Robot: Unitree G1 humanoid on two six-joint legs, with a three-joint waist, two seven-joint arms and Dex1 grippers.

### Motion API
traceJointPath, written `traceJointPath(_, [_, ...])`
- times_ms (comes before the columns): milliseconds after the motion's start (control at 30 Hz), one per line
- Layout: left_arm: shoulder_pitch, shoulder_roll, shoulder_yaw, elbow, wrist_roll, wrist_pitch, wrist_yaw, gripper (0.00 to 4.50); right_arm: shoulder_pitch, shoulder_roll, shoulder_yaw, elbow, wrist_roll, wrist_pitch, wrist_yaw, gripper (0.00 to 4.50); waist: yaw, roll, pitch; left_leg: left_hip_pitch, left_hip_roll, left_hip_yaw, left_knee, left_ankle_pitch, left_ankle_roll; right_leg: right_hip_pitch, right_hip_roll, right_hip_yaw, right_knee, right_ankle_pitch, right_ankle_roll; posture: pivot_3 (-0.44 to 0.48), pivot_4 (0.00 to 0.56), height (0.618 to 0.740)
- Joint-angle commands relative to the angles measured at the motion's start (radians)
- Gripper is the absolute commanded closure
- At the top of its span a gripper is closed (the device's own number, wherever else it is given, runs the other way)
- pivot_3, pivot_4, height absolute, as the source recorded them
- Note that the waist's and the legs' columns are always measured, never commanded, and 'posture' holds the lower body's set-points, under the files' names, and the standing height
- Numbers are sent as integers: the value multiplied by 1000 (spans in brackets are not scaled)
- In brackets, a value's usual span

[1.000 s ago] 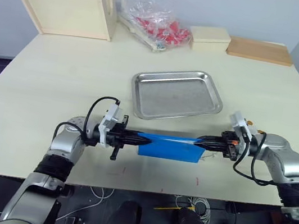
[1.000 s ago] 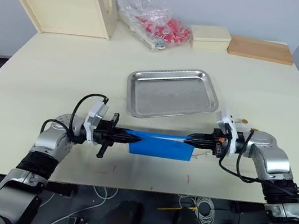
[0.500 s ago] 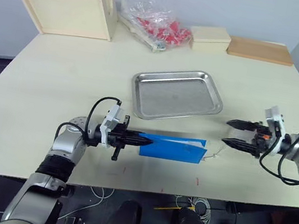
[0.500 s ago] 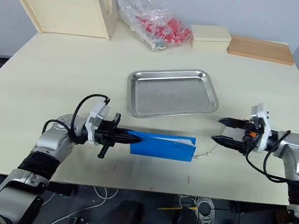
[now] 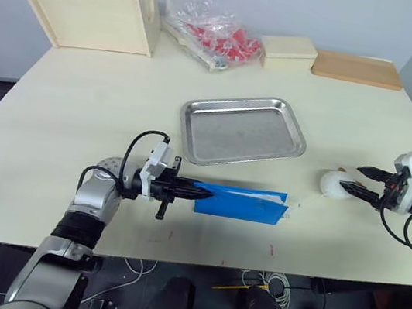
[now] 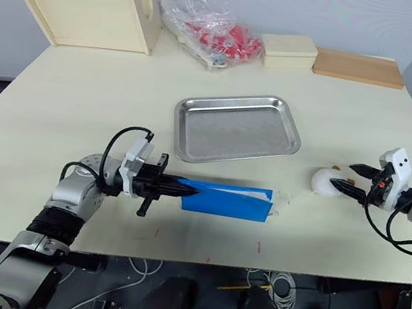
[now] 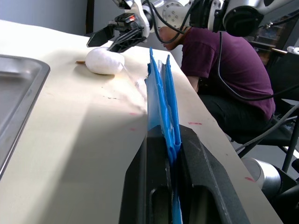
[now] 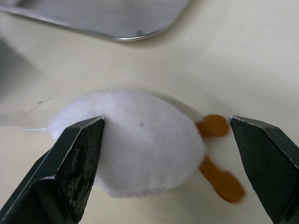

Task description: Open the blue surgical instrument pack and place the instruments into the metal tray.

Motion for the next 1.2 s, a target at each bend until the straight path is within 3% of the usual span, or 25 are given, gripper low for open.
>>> traceJointPath(33, [-12,3,20,-37,-10,-11,-34,4500,12,-18,-33,-45,34,109,23,742,0,0,0,0,0,0,0,0,0,0,0,0,0,0,0,0,150,740])
traceJointPath(300, [-5,3,26,-49,-12,-7,-20,4500,90,0,-61,-209,101,257,17,4455,1,0,0,0,0,-1,0,0,0,0,0,0,0,0,0,0,150,740])
traceJointPath(533, [-12,7,32,-45,-8,-8,-10,4500,122,3,-163,-351,220,344,14,4455,1,0,0,0,0,-1,0,0,0,0,0,0,0,0,0,0,150,740])
traceJointPath(833, [-20,5,30,-39,4,-11,1,4500,62,121,-384,-564,518,520,-185,4455,-1,1,0,0,0,-2,0,0,0,0,0,0,0,0,0,0,150,740])
traceJointPath(1200, [-56,-13,19,-1,31,-33,-5,4500,6,215,-360,-786,657,587,-344,4455,2,1,0,-2,1,-2,0,0,0,0,0,-1,0,0,0,0,150,740])
